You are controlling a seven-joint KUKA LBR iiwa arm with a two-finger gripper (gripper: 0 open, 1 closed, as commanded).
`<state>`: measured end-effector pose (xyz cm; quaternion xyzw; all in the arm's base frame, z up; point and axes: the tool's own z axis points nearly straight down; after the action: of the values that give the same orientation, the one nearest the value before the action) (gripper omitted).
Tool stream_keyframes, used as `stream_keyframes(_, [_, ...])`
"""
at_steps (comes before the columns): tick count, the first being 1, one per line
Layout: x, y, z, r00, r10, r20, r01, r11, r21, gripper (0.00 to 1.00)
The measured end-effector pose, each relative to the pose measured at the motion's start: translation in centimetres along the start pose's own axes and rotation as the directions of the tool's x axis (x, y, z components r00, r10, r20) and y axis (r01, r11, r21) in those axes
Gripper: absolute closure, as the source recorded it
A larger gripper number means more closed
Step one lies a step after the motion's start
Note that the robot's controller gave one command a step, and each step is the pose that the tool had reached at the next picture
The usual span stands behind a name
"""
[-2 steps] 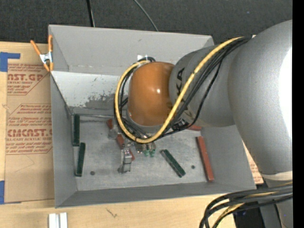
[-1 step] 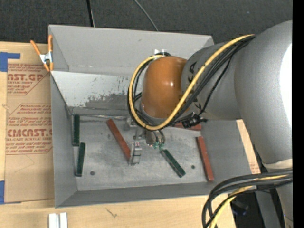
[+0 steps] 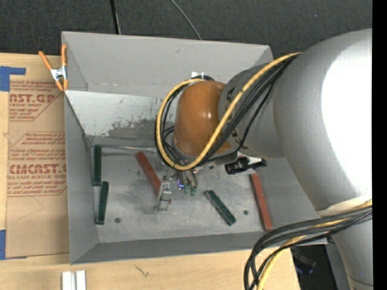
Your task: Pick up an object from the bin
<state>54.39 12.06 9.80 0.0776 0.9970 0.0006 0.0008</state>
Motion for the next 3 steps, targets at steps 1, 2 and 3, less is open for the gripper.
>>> stream_keyframes(1, [1.31, -0.29, 2.52, 0.995, -0.104, 0.01, 0.104, 0.995, -0.003, 1.0])
stream_keyframes(2, [1.3, -0.29, 2.51, 0.995, -0.103, 0.01, 0.103, 0.995, -0.003, 1.0])
stream_keyframes(3, [1.45, -0.33, 2.09, 0.995, -0.104, 0.002, 0.104, 0.995, -0.001, 1.0])
